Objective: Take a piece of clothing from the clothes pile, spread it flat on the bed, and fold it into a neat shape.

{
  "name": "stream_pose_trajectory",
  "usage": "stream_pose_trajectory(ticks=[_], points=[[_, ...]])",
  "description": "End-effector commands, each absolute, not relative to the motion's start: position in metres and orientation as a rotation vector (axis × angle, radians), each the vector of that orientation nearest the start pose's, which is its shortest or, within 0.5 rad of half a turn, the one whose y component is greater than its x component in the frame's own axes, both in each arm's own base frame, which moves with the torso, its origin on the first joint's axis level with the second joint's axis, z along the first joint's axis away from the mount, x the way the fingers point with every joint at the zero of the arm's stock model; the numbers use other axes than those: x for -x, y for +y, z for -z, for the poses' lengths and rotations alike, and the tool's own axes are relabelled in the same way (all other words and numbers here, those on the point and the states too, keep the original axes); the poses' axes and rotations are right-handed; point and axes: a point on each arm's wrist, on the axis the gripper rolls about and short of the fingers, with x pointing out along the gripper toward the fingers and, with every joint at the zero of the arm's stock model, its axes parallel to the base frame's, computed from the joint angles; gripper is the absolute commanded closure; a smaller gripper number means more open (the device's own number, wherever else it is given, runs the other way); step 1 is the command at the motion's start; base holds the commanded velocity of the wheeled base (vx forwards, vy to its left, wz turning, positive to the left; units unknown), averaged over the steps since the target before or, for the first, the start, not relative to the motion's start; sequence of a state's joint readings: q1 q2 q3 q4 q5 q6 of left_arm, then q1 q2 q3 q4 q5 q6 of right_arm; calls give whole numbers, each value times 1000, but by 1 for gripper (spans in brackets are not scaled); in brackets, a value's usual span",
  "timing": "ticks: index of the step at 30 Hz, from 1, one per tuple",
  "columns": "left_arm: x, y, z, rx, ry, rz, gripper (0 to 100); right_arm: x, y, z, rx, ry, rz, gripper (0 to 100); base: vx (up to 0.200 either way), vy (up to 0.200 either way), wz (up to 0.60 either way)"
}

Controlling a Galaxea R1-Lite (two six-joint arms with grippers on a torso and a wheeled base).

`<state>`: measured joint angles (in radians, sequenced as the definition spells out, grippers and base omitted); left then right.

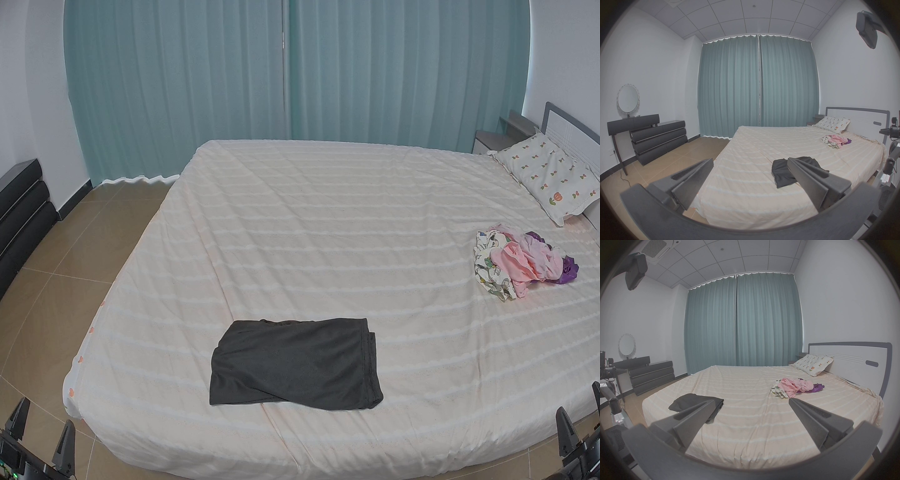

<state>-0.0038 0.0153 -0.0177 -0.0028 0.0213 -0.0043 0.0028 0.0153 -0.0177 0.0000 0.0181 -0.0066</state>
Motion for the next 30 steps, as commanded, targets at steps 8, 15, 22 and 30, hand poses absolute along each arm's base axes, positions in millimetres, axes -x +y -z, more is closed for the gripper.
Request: stream_pose_trajectory(ticks=[8, 15, 22, 30], points=[[22, 1, -76, 5, 8, -17, 0, 23, 0, -75, 6, 0, -21, 0, 0, 0, 0], [22, 1, -76, 5, 8, -17, 0, 23, 0, -75, 6, 0, -21, 0, 0, 0, 0], [22, 1, -76, 5, 8, -18, 0, 23, 0, -75, 6, 0, -21, 0, 0, 0, 0], [22, 1, -76, 5, 8, -18, 0, 23, 0, -75, 8, 0, -21, 0, 0, 0, 0]])
